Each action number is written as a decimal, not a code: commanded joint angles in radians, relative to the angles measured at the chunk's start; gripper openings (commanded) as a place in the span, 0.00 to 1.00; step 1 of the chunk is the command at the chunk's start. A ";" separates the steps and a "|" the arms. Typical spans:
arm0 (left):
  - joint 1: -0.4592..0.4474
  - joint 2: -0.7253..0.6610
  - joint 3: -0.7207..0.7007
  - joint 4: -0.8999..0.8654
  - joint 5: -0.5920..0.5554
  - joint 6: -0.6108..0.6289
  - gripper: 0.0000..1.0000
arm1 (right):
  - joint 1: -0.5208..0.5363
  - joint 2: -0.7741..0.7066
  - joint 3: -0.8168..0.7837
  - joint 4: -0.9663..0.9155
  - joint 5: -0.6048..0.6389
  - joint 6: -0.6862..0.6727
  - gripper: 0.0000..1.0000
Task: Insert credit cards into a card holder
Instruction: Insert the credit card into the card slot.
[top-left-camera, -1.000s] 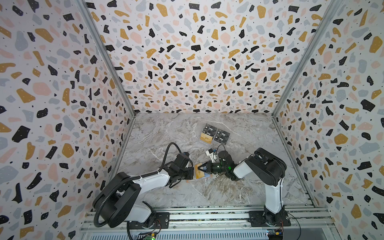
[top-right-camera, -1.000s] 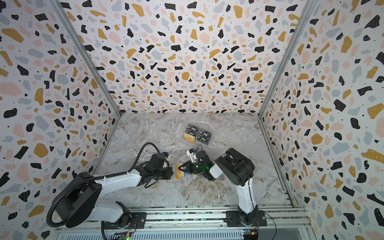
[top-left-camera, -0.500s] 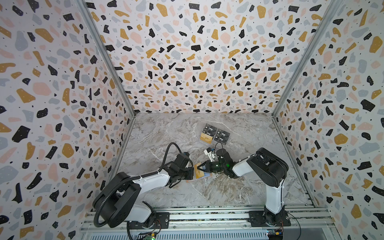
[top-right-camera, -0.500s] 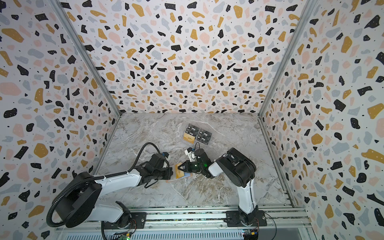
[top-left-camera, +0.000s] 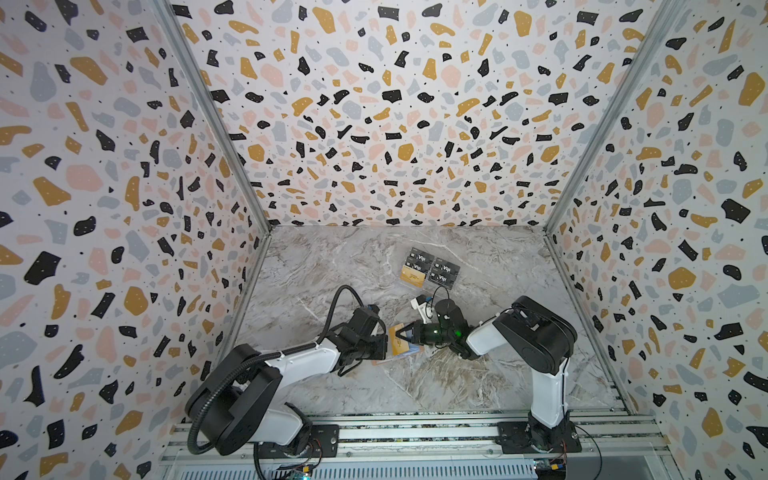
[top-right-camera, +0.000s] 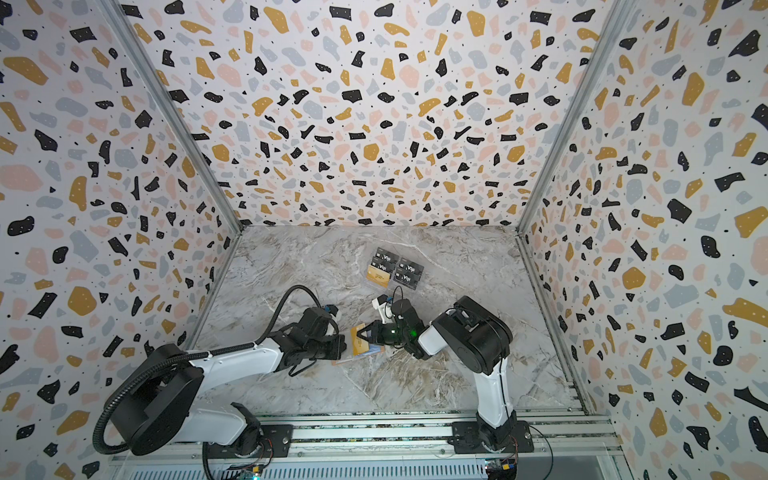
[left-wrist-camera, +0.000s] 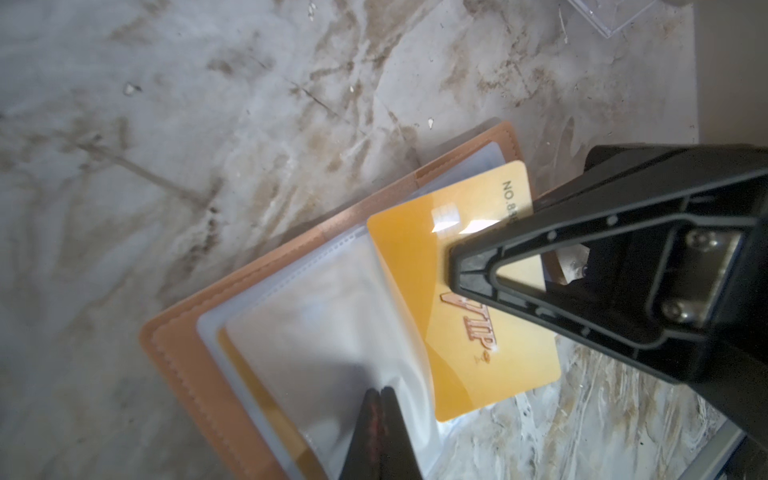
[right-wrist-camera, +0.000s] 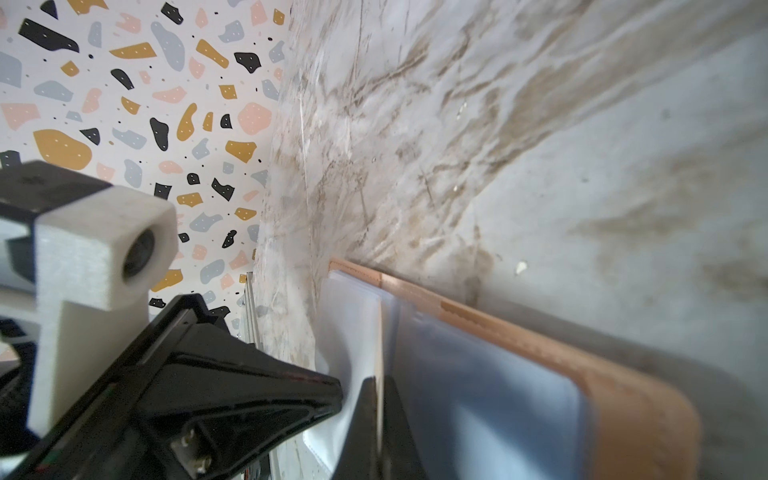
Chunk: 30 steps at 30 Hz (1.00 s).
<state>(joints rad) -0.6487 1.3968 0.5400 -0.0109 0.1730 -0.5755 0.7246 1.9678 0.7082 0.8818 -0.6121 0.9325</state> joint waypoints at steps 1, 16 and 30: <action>-0.003 -0.003 -0.003 -0.027 0.008 0.009 0.00 | 0.000 -0.010 0.017 -0.006 0.005 -0.021 0.00; -0.003 0.001 0.005 -0.037 0.006 0.012 0.00 | 0.011 0.036 0.014 0.079 -0.039 0.031 0.00; -0.003 0.002 0.006 -0.036 0.005 0.014 0.00 | 0.007 0.055 -0.059 0.192 -0.056 0.170 0.00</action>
<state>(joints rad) -0.6487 1.3968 0.5400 -0.0135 0.1749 -0.5755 0.7296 2.0121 0.6594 1.0378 -0.6483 1.0664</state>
